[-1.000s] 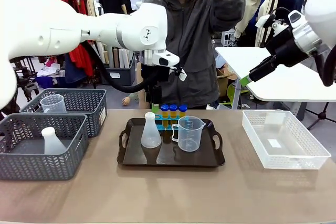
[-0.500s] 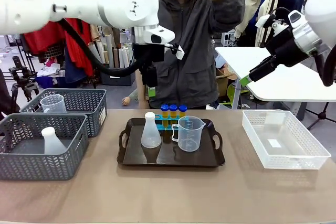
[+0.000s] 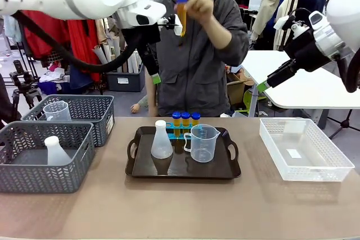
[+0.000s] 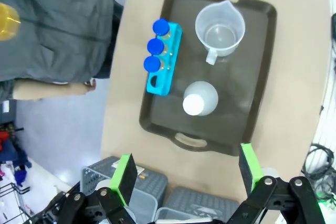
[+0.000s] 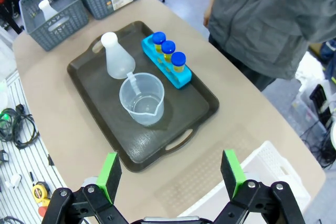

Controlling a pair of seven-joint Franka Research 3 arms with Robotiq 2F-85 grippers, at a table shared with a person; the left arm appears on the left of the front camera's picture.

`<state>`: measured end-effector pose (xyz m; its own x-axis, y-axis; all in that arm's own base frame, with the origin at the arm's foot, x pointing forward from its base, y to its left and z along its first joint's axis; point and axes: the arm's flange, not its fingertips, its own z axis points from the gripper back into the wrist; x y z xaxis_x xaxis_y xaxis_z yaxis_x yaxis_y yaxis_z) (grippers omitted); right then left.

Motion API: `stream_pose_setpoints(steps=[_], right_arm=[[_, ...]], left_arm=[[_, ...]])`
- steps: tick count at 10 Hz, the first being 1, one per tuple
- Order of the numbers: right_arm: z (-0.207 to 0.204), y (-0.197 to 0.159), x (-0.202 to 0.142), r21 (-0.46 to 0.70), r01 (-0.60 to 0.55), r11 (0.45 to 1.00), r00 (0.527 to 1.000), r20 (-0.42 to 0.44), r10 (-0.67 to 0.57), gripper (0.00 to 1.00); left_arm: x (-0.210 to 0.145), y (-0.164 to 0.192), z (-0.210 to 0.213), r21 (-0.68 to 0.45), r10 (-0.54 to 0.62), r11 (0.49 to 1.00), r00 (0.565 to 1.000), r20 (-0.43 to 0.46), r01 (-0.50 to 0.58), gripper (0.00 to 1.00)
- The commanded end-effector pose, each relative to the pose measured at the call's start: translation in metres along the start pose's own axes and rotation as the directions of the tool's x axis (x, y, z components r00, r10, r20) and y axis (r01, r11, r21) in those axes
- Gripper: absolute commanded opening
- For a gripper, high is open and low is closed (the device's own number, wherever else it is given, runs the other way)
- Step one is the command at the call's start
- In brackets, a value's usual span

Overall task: Prepare the laboratory tools.
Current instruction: Pick up one Small flask and place it on the Handle tray.

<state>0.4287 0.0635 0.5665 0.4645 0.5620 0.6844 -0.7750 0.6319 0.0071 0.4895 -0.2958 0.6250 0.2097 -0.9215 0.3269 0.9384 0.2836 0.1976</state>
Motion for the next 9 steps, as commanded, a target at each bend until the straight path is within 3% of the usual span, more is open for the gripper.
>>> stream_pose_setpoints(steps=[1,4,9], right_arm=[[0.0,-0.002,0.001,0.016,0.002,1.0,1.0,0.027,-0.002,1.0],[0.0,-0.002,0.001,0.016,0.002,1.0,1.0,0.027,-0.002,1.0],[0.0,-0.002,0.001,0.016,0.002,1.0,1.0,0.027,-0.002,1.0]], left_arm=[[-0.04,-0.01,0.0,-0.01,0.004,1.0,0.996,0.095,-0.003,1.0],[-0.071,-0.007,0.019,-0.022,0.008,1.0,0.978,0.209,-0.004,1.0],[-0.096,-0.007,0.027,-0.001,0.054,0.998,0.967,0.251,-0.056,1.0]])
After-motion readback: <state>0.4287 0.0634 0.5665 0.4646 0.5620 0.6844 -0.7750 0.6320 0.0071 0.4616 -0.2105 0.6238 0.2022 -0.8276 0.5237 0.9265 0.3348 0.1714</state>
